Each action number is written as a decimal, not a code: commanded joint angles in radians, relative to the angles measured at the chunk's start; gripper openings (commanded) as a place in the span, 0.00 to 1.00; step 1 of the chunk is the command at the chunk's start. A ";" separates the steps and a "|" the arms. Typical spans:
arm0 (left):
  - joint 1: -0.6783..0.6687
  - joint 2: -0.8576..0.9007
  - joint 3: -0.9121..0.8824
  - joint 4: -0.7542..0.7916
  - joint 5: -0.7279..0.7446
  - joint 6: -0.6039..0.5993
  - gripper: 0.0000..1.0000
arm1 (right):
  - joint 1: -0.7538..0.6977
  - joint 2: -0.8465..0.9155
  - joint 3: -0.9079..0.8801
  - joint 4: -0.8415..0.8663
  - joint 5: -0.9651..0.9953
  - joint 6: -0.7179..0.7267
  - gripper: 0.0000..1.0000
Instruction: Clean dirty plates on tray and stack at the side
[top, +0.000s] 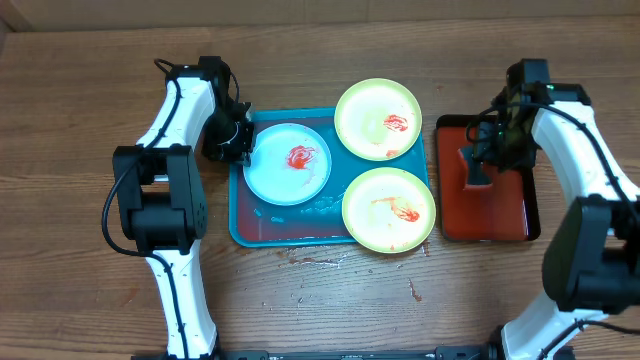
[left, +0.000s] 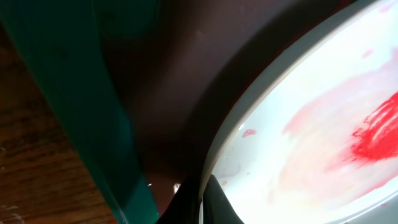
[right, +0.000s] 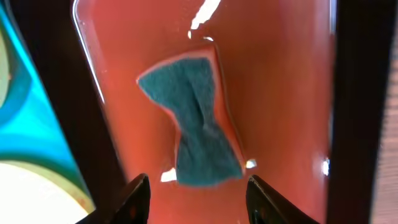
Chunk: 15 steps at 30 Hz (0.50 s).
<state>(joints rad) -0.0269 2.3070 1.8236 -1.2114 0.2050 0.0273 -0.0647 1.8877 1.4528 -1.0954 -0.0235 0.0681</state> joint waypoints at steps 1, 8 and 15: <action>-0.014 0.028 -0.015 0.015 -0.019 -0.024 0.04 | -0.002 0.032 -0.002 0.038 -0.030 -0.044 0.51; -0.015 0.028 -0.015 0.015 -0.020 -0.023 0.04 | -0.002 0.071 -0.105 0.179 -0.031 -0.045 0.19; -0.015 0.028 -0.015 0.015 -0.020 -0.023 0.04 | -0.002 0.071 -0.219 0.277 -0.030 -0.043 0.24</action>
<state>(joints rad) -0.0269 2.3070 1.8236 -1.2083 0.2058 0.0273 -0.0647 1.9553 1.2850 -0.8307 -0.0475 0.0273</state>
